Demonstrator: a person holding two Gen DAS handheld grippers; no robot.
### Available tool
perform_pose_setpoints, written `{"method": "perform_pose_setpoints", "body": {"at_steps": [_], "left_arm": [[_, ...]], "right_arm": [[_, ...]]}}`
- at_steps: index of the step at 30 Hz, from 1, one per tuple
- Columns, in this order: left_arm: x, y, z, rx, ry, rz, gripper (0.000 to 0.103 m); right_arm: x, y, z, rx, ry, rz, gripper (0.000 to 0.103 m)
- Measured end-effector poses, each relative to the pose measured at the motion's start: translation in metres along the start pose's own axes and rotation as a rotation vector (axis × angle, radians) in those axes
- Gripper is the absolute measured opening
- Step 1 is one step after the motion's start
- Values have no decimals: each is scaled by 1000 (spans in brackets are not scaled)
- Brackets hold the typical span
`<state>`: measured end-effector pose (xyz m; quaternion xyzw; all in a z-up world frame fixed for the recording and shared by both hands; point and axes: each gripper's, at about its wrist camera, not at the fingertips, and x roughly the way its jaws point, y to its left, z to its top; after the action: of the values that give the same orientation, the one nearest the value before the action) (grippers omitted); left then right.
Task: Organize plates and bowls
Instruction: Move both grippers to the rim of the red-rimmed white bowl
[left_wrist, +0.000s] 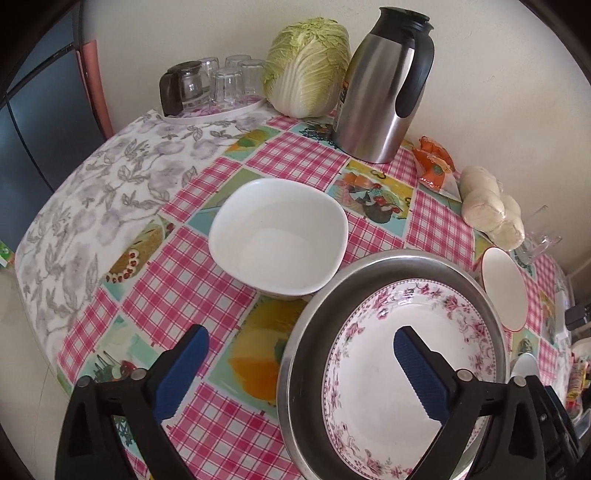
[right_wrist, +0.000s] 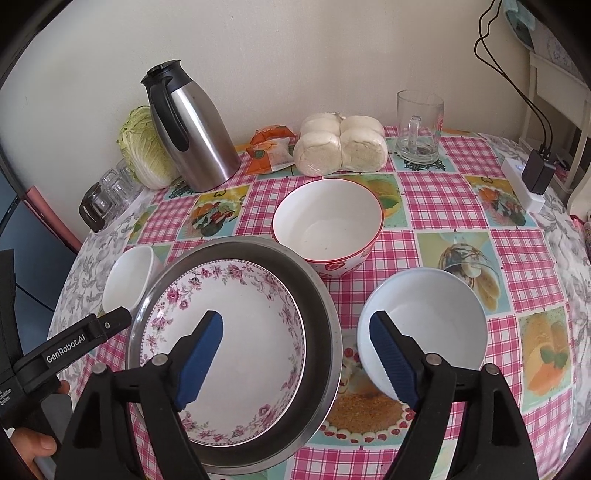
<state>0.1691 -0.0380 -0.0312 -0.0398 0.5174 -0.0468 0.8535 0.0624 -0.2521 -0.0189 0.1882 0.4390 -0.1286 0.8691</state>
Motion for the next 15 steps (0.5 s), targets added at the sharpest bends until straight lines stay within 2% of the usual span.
{"method": "perform_pose_setpoints", "body": {"at_steps": [7,15], "left_arm": [[1,4,12,4,-41,37,103],[3,31,30,-42,-108,97,103]], "right_arm": [[1,4,-2,-19,-18,-8,98],[2,9,-2,-12,-79,-5,99]]}}
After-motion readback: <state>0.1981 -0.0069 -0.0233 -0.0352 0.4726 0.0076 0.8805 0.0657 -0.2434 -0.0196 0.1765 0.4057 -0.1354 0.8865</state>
